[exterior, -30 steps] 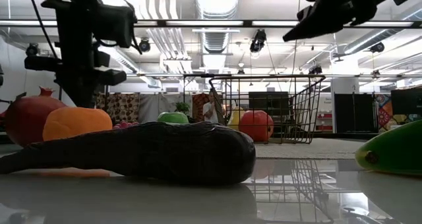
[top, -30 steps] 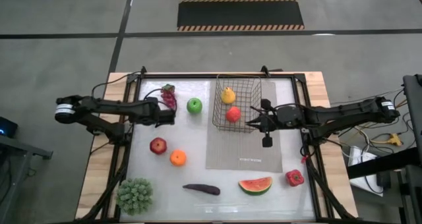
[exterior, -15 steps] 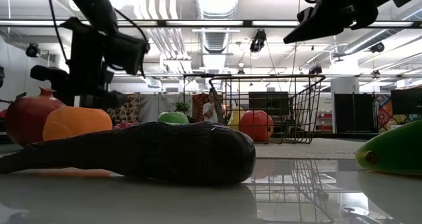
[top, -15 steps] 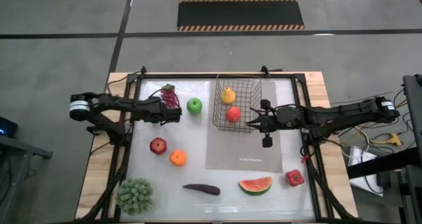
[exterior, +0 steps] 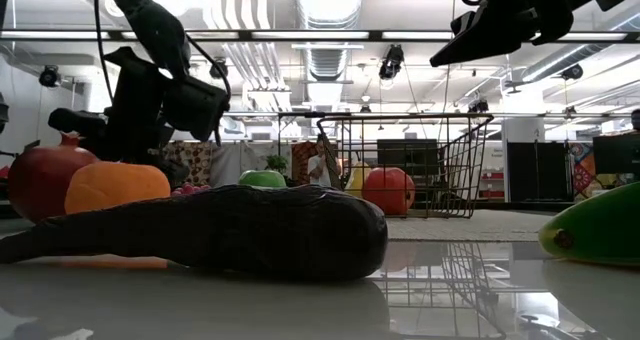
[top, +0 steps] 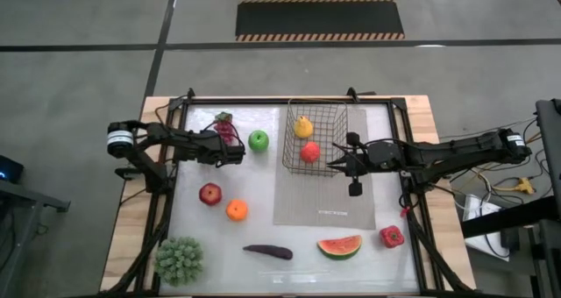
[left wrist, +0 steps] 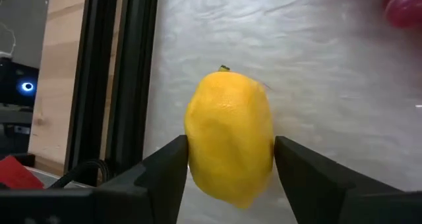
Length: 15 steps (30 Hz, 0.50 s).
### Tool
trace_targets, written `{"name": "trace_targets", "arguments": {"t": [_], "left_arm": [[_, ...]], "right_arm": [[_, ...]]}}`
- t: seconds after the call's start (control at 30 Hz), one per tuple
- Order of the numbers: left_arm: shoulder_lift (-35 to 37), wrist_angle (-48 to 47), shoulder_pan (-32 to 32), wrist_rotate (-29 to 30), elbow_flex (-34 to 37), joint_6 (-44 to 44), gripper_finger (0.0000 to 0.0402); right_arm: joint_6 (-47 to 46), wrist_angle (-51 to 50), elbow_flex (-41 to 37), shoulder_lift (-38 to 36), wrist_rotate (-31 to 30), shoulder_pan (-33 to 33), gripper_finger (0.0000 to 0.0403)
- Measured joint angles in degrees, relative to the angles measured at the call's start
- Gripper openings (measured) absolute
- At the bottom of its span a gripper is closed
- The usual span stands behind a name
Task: Build produce basket
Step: Put the lemon into the wire basket
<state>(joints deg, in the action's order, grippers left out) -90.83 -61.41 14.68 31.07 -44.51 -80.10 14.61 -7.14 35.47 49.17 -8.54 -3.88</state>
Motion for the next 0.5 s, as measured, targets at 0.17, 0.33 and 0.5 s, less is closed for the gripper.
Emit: {"name": "trace_targets", "arguments": {"t": [0.17,0.33,0.5], "left_arm": [[0.5,0.5,0.0,0.0,0.0,0.0,0.015],[0.6,0.4,-0.3,0.5,-0.2,1.1,0.0109],[2.7,-1.5,-2.8,3.0,-2.9,2.8,0.0112]], "right_arm": [[0.0,0.0,0.0,0.0,0.0,0.0,0.0009],[0.1,0.0,0.0,0.0,0.0,0.0,0.0009],[0.0,0.0,-0.1,0.0,0.0,0.0,0.0009]]}}
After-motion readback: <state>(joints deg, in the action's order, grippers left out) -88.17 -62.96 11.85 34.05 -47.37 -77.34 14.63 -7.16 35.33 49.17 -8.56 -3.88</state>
